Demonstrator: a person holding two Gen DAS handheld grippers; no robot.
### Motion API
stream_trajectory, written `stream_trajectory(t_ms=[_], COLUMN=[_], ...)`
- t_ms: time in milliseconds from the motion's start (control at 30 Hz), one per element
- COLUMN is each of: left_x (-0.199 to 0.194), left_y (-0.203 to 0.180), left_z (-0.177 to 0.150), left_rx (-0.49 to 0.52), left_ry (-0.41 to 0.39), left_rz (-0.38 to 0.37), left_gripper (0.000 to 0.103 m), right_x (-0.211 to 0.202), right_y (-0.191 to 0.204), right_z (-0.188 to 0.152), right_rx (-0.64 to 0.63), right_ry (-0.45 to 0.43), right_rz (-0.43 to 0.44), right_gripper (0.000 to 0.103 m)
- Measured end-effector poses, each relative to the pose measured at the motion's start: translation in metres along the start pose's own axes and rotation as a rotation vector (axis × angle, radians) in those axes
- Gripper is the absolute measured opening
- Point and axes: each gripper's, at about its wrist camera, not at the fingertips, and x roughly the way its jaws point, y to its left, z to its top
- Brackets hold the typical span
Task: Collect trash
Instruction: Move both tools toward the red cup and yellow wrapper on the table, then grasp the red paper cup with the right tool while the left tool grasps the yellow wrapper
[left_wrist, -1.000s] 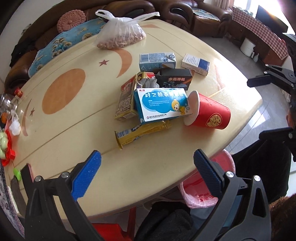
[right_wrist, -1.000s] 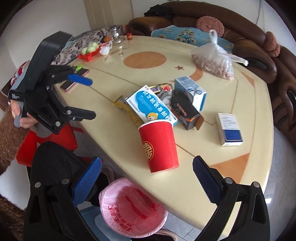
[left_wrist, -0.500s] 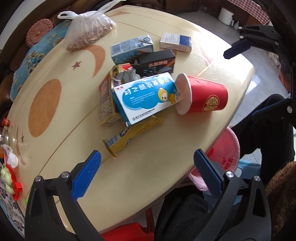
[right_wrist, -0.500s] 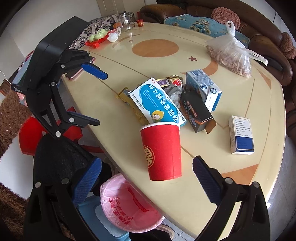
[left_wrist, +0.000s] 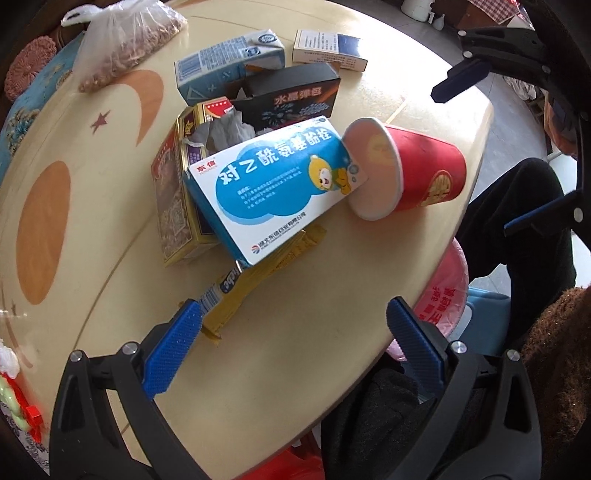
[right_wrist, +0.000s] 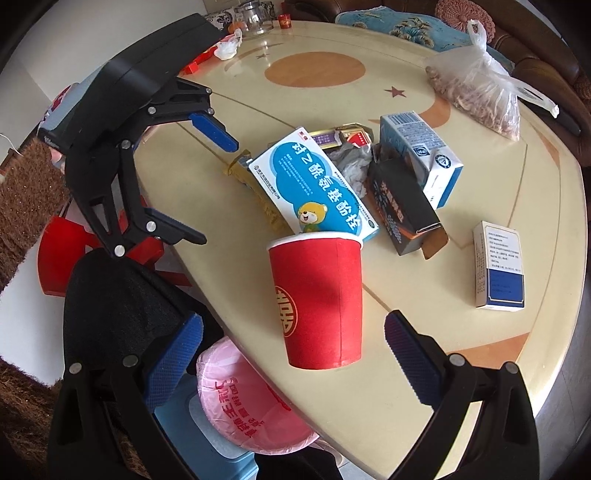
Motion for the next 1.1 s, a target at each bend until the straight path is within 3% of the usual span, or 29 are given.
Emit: stream_trajectory(t_ms=[200,367,667,767,833,1000,1100], left_x=[0.015,0.019,0.03,0.035,0.035,0.04,0.039], left_y=[0.011,0.011,0.028,0.038,0.036,0.024,0.024], left_z=[0.002,0.005,0.014,0.016,0.016,0.013,0.015], left_rx=[-0.028,-0.008,-0.009,-0.04,-0.022,0.033,0.015], left_ry=[0.036,0.024,0.038,0.047,0.051,0.064,0.063], left_rz=[-0.052,-0.036,-0.079,-0.107,-0.102,-0.021,0.003], left_gripper=[0.098,0.098,0.098,0.098,0.098,0.097,0.088], right_x=[0.013,0.02,0.041,0.048,0.052,0.056,0.057], right_y=[-0.001,-0.002,-0.007,-0.008,-0.009,-0.016,-0.016], right_z=[0.002,0.002,0.008,0.009,0.01,0.008,0.008], right_rx=[0.0,-0.005,0.012,0.001,0.006,0.042,0.05], right_ry=[0.028,0.038,0.041,0.053,0.061,0.068,0.072], right_rz=[0.004,-0.004,-0.045,-0.062,-0.072,-0.064,-0.053], right_gripper=[0.097,0.097,0.096,0.084,0.081,0.077,0.062])
